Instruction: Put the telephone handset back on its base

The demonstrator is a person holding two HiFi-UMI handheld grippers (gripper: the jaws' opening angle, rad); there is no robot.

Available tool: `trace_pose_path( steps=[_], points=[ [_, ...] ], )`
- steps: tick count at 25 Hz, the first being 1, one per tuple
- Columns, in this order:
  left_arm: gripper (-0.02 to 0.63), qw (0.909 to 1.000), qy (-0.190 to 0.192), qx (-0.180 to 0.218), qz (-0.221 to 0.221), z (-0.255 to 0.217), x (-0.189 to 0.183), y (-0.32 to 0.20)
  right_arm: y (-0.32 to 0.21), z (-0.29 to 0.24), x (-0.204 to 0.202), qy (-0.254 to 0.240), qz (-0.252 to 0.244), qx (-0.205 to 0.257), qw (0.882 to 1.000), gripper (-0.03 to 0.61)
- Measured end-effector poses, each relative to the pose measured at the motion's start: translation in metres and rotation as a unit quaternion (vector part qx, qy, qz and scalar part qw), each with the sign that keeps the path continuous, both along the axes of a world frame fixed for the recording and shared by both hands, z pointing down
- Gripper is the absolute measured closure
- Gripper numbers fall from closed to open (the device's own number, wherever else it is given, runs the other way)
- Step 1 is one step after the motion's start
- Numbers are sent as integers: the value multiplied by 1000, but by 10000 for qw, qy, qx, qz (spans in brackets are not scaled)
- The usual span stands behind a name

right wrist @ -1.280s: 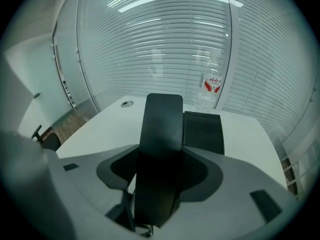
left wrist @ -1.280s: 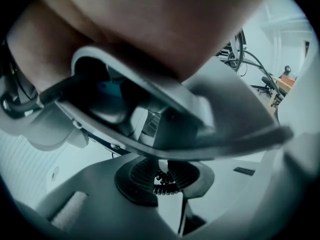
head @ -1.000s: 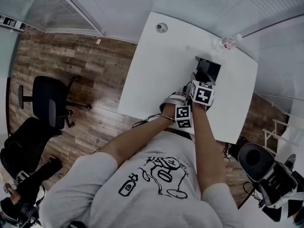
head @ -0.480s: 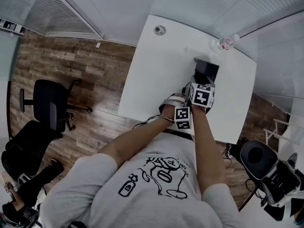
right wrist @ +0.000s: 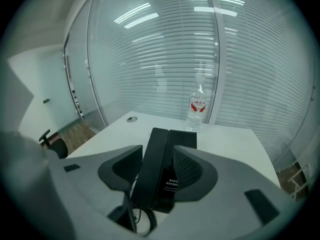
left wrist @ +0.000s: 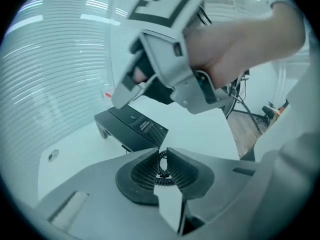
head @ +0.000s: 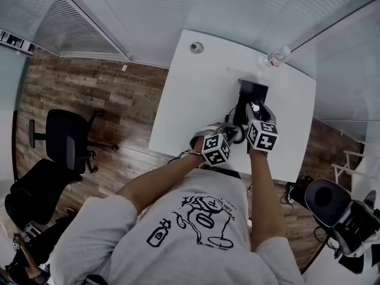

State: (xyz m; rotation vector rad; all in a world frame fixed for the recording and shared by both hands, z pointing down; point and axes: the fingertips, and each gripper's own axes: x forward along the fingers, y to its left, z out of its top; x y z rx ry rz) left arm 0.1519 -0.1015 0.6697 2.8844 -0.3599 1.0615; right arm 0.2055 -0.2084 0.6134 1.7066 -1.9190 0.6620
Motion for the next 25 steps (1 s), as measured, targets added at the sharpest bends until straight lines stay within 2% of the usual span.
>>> trace_pose_path(
  steps=[3,6,8,10,15,22,25],
  points=[
    [568,9979,473,-113,-420,-34,-18,-11,16,-33,5,-135,-136,362,9992,431],
    [572,9949,746,232,-645,-75,-35,-26,31,-70,8,-195,-330,717,9967,469],
    [575,9907,1029,270,-844,-107,-36,-35,40,-96,13,-219,-469,932,9943,481],
    [581,9837,1417,197,-1088,-142,-35,-43,48,-124,15,-270,-600,1168,9910,492],
    [588,9579,2339,4,-1665,-224,-33,-55,69,-195,14,-487,-950,1809,9777,506],
    [598,9338,2987,50,-1970,-307,-29,-46,99,-275,20,-509,-1309,2257,9640,523],
    [600,9269,3148,170,-2036,-336,-23,-40,109,-301,28,-566,-1388,2381,9596,528]
  ],
)
